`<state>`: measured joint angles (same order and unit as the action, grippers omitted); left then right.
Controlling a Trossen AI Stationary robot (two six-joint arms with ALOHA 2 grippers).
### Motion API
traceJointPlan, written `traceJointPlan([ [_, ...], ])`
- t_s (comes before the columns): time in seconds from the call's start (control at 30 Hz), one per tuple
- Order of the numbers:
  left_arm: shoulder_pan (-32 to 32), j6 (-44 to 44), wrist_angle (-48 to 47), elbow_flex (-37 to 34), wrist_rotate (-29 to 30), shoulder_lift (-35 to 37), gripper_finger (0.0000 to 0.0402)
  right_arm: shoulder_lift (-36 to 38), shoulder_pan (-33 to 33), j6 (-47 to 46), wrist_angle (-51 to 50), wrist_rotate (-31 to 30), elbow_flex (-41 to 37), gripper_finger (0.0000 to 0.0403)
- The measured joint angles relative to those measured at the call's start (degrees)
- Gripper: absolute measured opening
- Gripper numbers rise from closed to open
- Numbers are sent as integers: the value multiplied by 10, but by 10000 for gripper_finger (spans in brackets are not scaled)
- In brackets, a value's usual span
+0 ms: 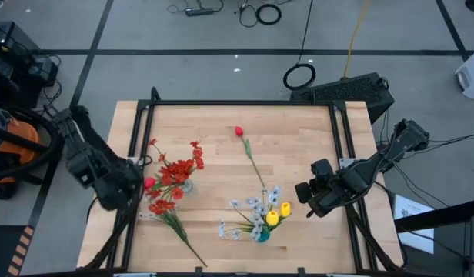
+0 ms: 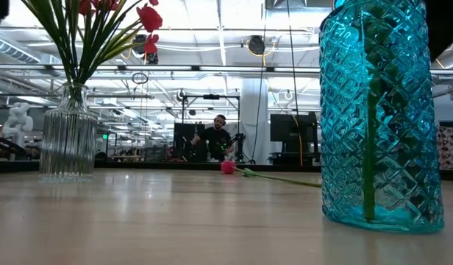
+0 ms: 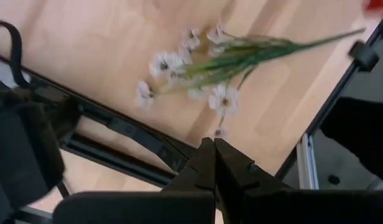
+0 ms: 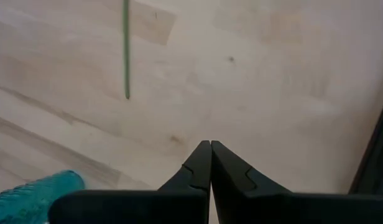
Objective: Sort flowers into vase by color
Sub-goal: Put the white flowers into the blue vase
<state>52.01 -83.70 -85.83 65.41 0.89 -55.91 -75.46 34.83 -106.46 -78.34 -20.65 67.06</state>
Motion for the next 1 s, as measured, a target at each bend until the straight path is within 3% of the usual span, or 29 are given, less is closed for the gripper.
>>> traceJointPlan([
  [0.3,172,-239,38,0,38,-37,2,0,0,-15,101,75,-96,0],
  [0.47,216,-378,111,0,52,-97,2,0,-6,-10,213,74,-172,0],
  [0.67,175,-434,220,0,45,-196,2,27,-48,41,243,76,-254,0],
  [1.0,89,-472,444,0,54,-340,2,179,-124,225,268,86,-355,0],
])
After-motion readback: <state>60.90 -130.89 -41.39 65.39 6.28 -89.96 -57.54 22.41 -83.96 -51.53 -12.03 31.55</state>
